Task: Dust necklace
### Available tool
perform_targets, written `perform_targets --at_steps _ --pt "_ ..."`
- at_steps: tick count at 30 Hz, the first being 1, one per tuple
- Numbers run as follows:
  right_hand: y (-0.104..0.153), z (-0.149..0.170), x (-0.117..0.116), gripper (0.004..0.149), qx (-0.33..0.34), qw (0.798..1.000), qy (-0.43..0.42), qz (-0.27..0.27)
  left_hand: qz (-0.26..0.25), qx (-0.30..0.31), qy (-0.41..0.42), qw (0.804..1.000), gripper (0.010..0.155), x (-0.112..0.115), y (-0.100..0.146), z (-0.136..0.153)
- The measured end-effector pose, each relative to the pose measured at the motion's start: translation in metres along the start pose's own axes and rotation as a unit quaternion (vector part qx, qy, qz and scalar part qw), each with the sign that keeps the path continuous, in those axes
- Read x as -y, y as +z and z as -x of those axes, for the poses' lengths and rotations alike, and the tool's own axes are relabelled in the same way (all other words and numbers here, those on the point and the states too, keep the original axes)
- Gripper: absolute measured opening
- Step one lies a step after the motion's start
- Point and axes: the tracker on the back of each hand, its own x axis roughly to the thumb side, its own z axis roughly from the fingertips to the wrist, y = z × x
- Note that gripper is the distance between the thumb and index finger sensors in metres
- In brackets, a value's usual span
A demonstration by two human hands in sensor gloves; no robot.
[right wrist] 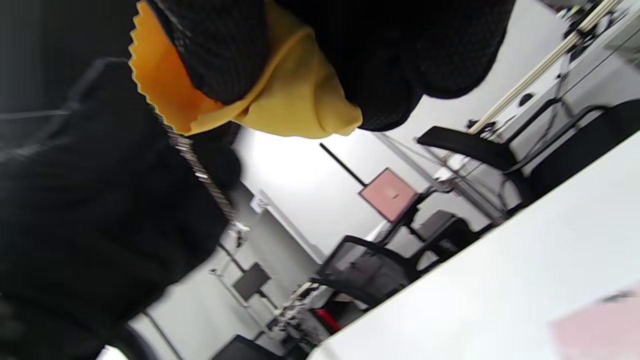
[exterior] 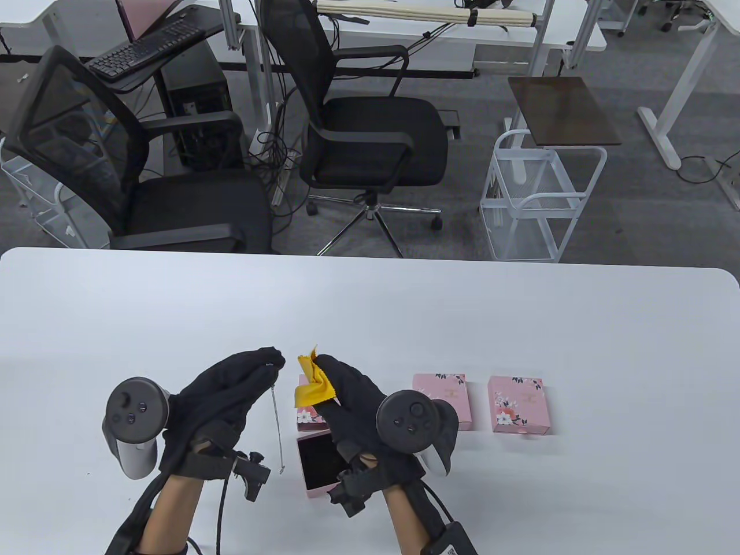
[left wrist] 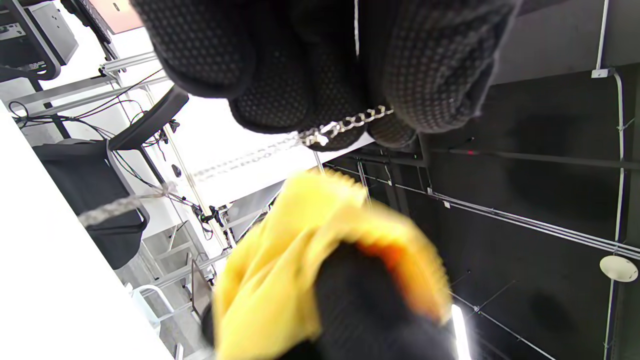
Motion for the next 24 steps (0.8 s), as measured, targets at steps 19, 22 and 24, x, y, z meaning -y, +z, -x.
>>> perform_targets --at_steps 19,22,24 --pt "0.009 -0.021 -0.031 0.067 -0.001 0.990 0.101 0.097 0.009 -0.002 -0.041 0.999 0.038 0.020 0.004 -0.006" --pt "0.012 -0.023 -0.033 0.061 -0.002 0.983 0.124 0.136 0.011 0.001 -0.040 0.999 0.038 0.023 0.005 -0.008" --pt "0.012 -0.022 -0.032 0.054 -0.001 0.982 0.128 0.136 0.006 0.005 -0.050 0.999 0.038 0.024 0.007 -0.010"
